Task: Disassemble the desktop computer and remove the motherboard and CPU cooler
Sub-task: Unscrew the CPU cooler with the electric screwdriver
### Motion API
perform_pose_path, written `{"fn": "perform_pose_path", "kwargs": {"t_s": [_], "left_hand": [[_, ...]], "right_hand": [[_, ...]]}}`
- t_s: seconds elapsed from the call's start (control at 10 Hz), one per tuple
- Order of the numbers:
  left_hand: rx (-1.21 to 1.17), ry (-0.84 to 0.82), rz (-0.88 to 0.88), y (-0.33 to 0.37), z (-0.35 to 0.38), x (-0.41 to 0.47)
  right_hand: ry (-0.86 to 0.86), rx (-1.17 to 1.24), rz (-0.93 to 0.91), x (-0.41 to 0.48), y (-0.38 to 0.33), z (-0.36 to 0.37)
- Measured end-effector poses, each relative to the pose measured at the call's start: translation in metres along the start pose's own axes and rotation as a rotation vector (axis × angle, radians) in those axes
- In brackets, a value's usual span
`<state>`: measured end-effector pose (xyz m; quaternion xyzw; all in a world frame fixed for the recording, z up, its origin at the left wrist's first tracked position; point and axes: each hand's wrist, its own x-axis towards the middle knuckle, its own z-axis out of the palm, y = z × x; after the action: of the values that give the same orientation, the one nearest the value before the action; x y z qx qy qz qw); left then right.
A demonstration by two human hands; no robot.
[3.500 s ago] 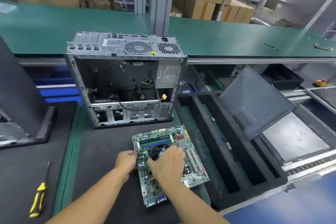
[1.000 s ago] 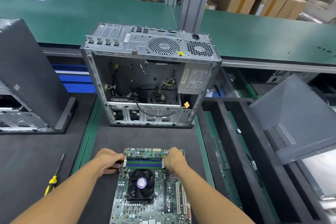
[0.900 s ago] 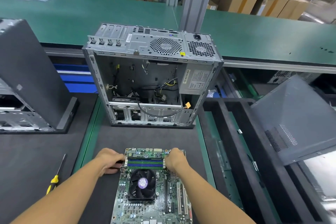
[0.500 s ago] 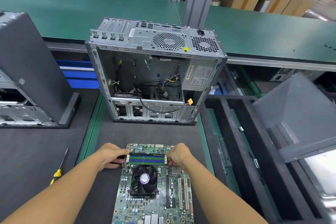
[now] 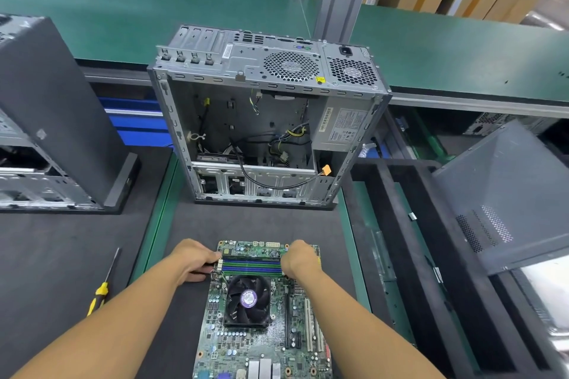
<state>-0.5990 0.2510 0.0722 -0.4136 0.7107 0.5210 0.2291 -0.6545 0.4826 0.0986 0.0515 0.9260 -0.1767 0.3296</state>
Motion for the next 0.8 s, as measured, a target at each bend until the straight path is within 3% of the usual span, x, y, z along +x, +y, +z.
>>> {"fn": "perform_pose_path", "kwargs": {"t_s": [0.2,0.5,0.8], "left_hand": [[-0.008,0.026,0.019,0.000,0.004,-0.003],[-0.008,0.063,0.044,0.002,0.006,-0.005],[-0.027,0.029,0.063,-0.003,0.000,-0.004]], "right_hand": [[0.057,0.040,-0.044,-0.008,-0.003,0.010],[-0.019,-0.264,-0.063,-0.005,-0.013,0.003],[0.009,-0.176,-0.045,0.006,0.013,-0.002]]}}
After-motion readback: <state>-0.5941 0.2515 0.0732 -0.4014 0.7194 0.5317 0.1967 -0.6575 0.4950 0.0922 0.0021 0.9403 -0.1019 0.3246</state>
